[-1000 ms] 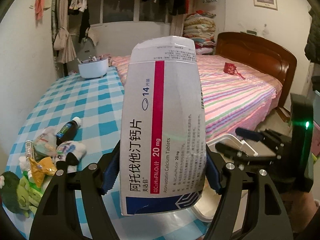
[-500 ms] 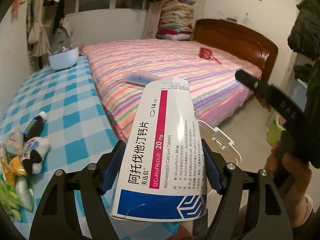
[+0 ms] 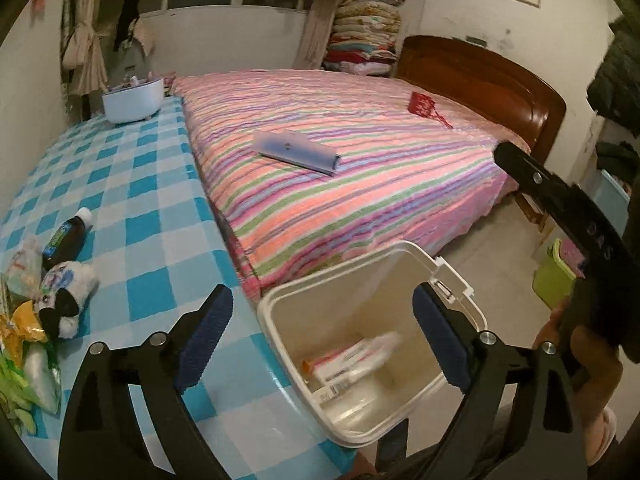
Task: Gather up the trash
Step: 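Lower the white medicine box into the bin and open the left tool, then grasp the green plush toy with the left tool while the right tool grasps the yellow wrapper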
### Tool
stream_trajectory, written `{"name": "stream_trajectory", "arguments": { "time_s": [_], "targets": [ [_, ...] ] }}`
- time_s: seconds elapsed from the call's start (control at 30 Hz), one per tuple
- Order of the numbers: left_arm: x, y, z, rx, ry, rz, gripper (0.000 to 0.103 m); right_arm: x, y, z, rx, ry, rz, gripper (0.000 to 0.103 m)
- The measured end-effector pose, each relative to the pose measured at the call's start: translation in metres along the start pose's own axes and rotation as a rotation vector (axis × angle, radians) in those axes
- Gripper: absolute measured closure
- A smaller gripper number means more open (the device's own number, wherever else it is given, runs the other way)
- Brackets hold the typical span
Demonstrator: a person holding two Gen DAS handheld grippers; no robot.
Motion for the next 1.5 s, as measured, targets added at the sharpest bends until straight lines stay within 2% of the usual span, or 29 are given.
{"name": "stream_trajectory", "arguments": {
  "time_s": [0.23, 0.43, 0.67, 1.03, 1.23, 1.5],
  "targets": [
    [-0.012, -0.031, -0.034, -0.109, -0.015, 0.062, 0.013, 0.008, 0.006, -0.02, -0.041, -0.03, -0.028, 0.038],
    [-0.016, -0.061, -0.064, -0.157, -0.06, 0.104, 0.013, 0.017, 0.011, -0.057, -0.11, -0.063, -0.058, 0.038],
    [-0.009, -0.098, -0.117, -0.244, -0.135, 0.132, 0.013, 0.037, 0.017, -0.133, -0.238, -0.147, -0.102, 0.038],
    [0.027, -0.17, -0.211, -0.389, -0.303, 0.179, 0.013, 0.085, 0.012, -0.256, -0.45, -0.269, -0.174, 0.038],
    [0.052, -0.208, -0.255, -0.481, -0.371, 0.187, 0.013, 0.11, 0.008, -0.3, -0.51, -0.317, -0.21, 0.038],
    [0.09, -0.241, -0.3, -0.532, -0.476, 0.167, 0.013, 0.145, 0.006, -0.352, -0.601, -0.377, -0.287, 0.038]
  ]
}}
Point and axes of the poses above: each gripper's, at about its wrist camera, not at the fingertips, and y roughly the way its jaws point, z to its right, x to its underside, the point moved 10 cm from there along y, roughly the way its jaws point, and after that the axes turned 10 degrees about x, right-handed, at the moved point
